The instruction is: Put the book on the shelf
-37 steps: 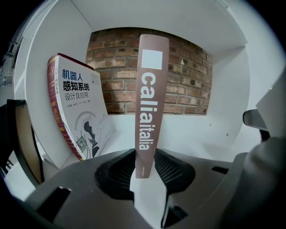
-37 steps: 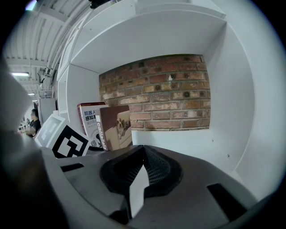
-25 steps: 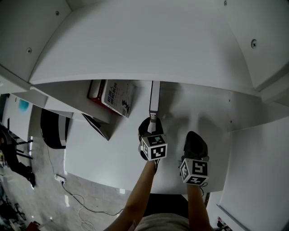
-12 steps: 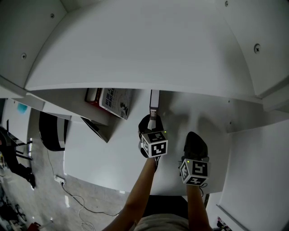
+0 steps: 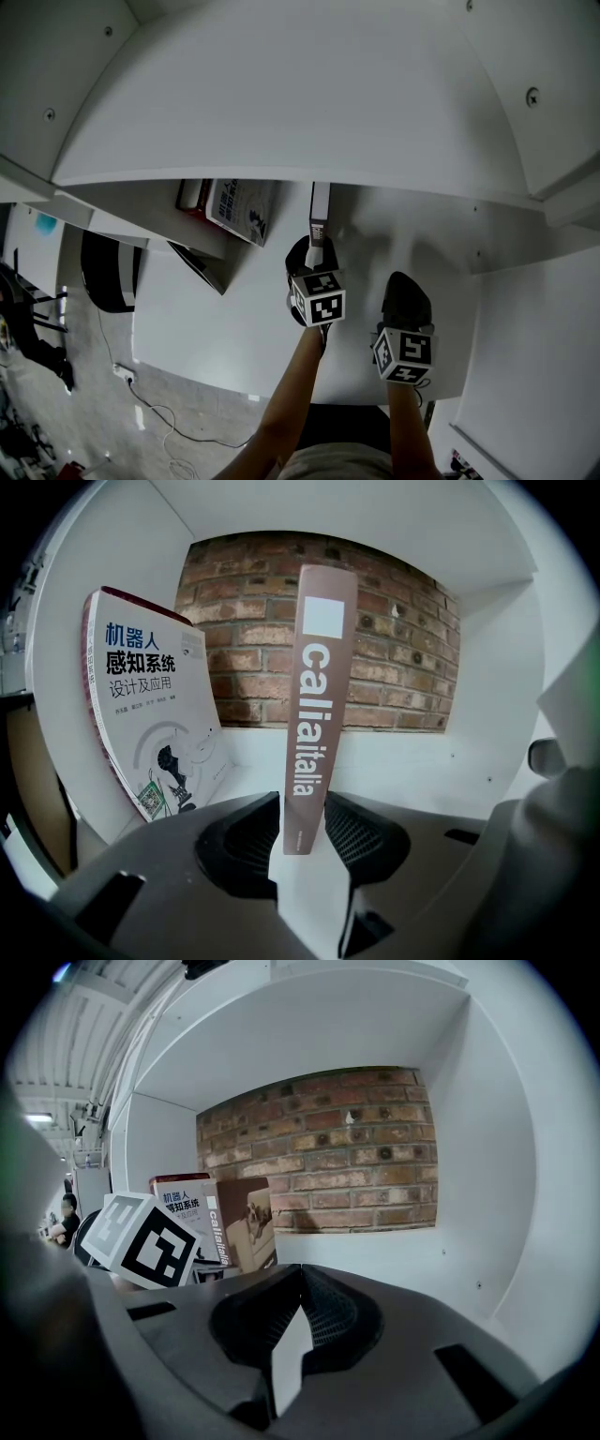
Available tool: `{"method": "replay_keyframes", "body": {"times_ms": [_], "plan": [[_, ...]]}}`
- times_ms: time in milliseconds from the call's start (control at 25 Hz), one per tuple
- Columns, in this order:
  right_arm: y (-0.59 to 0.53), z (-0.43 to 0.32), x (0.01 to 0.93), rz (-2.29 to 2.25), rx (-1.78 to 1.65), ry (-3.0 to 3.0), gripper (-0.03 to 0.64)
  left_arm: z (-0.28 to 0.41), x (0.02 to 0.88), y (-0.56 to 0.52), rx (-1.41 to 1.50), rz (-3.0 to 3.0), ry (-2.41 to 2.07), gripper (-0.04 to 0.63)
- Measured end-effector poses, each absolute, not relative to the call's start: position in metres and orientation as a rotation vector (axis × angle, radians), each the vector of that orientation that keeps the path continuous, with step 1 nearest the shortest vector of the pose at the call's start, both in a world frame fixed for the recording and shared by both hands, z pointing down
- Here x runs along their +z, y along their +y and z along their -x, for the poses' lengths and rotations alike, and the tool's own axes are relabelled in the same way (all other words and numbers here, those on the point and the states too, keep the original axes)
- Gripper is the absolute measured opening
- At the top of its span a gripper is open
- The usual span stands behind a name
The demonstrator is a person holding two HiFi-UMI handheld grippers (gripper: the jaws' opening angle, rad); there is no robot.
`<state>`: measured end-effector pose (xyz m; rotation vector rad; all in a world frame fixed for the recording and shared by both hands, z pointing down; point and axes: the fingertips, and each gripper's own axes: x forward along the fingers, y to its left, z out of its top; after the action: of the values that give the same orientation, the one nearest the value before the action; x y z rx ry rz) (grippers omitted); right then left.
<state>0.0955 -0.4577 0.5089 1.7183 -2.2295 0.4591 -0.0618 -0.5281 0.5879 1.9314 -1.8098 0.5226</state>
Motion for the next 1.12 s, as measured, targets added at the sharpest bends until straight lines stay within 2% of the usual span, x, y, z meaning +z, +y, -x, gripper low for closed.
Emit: {"method": "replay_keyframes", "body": {"times_ms": [560, 760, 1120], "plan": [[-0.442, -0.091, 0.495, -1.707, 0.432, -2.272, 0.017, 0.057, 0.546, -0.486, 0.426, -2.001, -1.795, 0.144], [-0.430, -0.094, 0.488, -1.719, 0.435, -2.285, 0.017, 0.051, 0.521, -0.461, 0.388, -2.037, -1.808, 0.044], [-0.406, -0.095, 0.476, -1.726, 0.433, -2.318, 0.016, 0.023, 0.482, -0.418, 0.346, -2.139, -1.771, 0.023]]}}
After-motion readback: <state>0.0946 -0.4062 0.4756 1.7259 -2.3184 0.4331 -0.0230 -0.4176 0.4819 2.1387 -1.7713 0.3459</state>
